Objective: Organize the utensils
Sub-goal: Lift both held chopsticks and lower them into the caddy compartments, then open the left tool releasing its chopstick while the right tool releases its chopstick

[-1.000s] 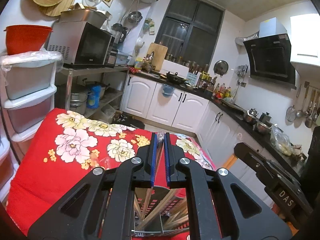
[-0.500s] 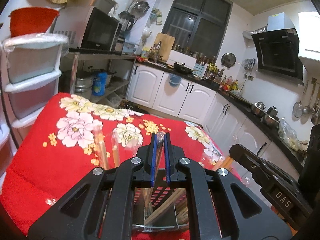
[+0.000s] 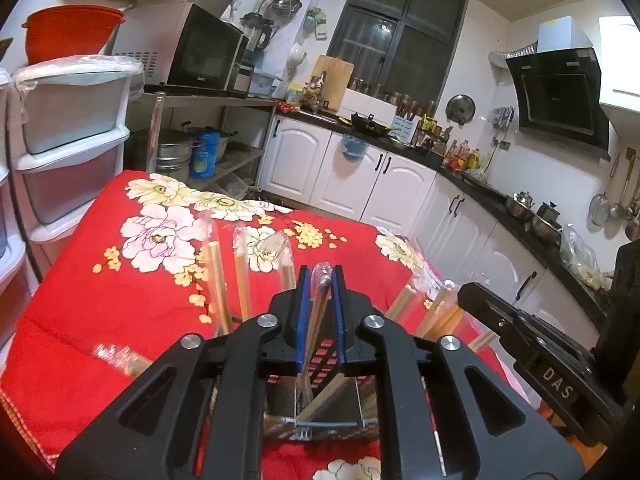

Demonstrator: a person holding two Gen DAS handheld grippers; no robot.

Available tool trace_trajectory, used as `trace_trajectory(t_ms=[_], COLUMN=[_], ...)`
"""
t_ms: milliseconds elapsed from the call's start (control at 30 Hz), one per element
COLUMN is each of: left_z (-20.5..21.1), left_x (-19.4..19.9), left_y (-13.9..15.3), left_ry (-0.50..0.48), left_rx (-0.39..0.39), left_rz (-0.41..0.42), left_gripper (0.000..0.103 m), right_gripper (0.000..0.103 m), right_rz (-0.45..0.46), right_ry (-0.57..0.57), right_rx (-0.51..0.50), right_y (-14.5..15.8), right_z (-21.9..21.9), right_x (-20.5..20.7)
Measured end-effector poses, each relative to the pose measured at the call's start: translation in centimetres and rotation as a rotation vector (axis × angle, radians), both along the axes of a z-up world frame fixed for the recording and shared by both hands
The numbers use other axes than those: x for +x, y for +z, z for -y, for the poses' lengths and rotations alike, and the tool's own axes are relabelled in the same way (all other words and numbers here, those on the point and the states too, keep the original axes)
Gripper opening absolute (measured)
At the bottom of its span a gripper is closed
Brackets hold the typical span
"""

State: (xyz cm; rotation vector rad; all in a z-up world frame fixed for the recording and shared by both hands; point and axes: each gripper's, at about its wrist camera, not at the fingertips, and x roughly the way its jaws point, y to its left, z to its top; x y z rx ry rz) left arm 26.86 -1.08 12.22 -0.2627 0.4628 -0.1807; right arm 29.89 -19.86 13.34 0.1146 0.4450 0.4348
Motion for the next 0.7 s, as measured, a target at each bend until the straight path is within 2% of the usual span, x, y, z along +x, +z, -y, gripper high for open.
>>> trace_trajectory(t_ms=[33, 100, 200, 533, 700], left_z=[0.0, -0.2, -0.2, -0.3, -0.4], left_x=[-0.1, -0.5, -1.0, -2.8, -4.1], left_y=[0.0, 0.2, 0.4, 0.4, 0.5], left_ry=[0.0, -0.001, -0.011, -0.023, -0.027], left_rx=[0.003, 0.004, 0.02, 0.031, 0.03], left_rz=[-0.002, -0.007, -0.007, -0.023, -0.022], left_gripper=[0.015, 0.018, 0.021, 0.035, 0.047], right_gripper=[0.007, 0.008, 0.019, 0.03, 0.035], right_rz=[0.001, 0.0, -0.001, 0.013, 0.018], right_ry=[-0.001, -0.006, -0.019, -0.038, -0.047], right_rx=[-0.005, -0.009, -0.015, -0.038, -0.045], right_y=[0.1, 0.2, 0.3, 0.9, 0.9], right_z=[0.0, 0.0, 0.3, 0.6, 0.8], right_x=[-0.2, -0.5, -1.1, -3.1, -4.3])
